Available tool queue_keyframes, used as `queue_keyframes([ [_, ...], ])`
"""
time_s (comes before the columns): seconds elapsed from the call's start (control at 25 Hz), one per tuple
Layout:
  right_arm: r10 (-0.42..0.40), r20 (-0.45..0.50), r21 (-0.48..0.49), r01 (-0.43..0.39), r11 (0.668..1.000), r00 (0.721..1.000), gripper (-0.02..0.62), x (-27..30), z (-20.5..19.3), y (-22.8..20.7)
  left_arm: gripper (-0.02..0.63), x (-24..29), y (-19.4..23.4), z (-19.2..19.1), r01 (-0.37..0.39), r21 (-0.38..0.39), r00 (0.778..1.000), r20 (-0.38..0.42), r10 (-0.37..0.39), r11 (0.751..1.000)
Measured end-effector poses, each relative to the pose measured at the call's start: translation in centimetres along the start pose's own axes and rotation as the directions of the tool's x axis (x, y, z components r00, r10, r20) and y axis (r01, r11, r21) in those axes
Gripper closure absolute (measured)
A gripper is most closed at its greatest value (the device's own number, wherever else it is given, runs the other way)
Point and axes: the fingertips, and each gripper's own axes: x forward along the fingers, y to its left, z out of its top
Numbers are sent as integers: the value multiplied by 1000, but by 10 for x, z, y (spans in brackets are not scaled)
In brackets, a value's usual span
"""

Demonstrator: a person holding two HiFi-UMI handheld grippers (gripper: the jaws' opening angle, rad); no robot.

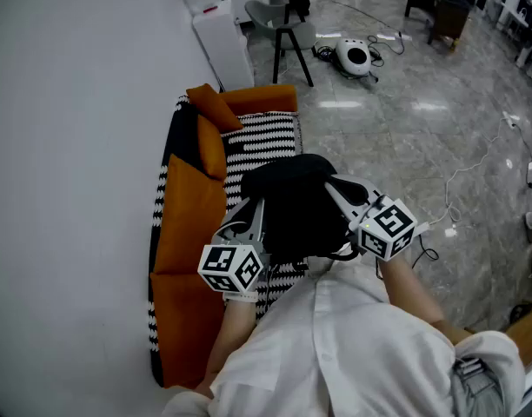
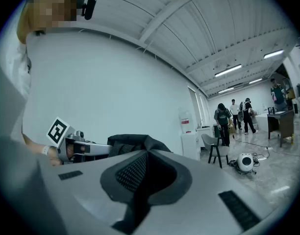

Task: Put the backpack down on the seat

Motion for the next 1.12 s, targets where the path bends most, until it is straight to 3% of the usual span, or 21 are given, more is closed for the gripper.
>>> queue_keyframes([
  [0.6,18,25,5,-18,1000,1000,569,15,13,-20,572,19,5,10,16,5,999,37,-16,1000],
  [1.12,126,-59,92,-121,988,990,569,48,-12,-99,572,101,20,-10,-63,-55,997,-43,61,996],
])
